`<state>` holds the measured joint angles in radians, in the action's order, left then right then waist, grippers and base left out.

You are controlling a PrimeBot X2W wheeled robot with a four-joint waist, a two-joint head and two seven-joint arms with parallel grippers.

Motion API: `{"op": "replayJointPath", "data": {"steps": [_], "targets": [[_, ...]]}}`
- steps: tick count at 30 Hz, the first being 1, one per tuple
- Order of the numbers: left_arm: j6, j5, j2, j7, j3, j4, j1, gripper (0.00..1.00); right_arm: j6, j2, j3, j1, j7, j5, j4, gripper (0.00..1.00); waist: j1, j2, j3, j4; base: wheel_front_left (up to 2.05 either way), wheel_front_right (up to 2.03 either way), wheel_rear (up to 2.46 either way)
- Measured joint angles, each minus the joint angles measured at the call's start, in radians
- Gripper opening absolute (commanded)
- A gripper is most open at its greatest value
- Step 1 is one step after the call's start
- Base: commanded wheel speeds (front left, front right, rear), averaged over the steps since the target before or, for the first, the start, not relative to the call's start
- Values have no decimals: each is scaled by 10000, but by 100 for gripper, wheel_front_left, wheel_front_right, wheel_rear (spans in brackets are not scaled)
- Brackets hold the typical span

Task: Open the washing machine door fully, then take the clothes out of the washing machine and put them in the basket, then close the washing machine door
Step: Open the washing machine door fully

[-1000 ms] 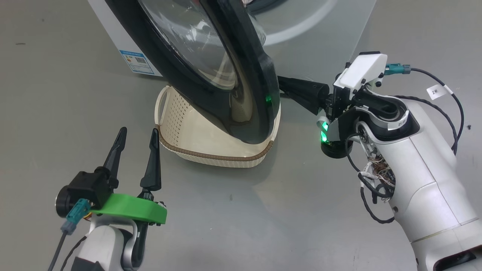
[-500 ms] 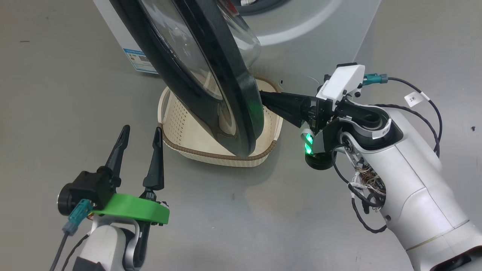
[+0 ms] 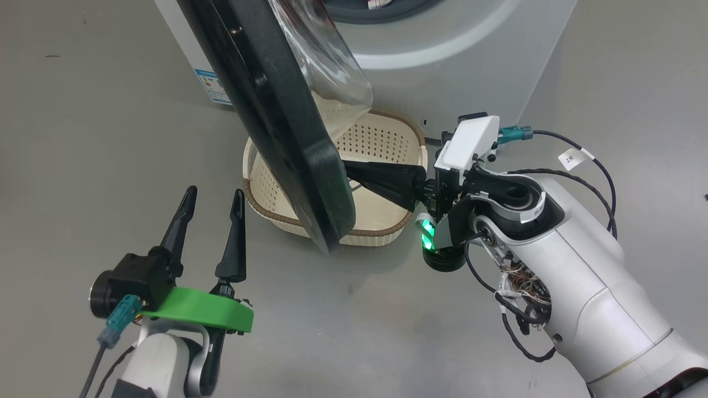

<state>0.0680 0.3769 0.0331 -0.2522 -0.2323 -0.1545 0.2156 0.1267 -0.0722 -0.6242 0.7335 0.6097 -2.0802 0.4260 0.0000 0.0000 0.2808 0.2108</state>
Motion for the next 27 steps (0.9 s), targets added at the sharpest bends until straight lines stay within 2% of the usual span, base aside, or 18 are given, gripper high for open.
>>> {"op": "replayJointPath", "data": {"steps": [15, 23, 27], "targets": [[0, -2, 2, 0, -69, -4, -168, 100, 0, 4, -1120, -91, -522, -399, -332, 0, 0, 0, -129, 85, 0, 0, 0], [-13, -2, 2, 0, 86, -13, -221, 100, -23, 15, -1193, -101, -895, -587, -347, 0, 0, 0, -200, -16, 0, 0, 0], [-15, -2, 2, 0, 198, -46, -290, 100, -267, 23, -1001, -99, -1267, -476, -263, 0, 0, 0, -334, -160, 0, 0, 0]]}}
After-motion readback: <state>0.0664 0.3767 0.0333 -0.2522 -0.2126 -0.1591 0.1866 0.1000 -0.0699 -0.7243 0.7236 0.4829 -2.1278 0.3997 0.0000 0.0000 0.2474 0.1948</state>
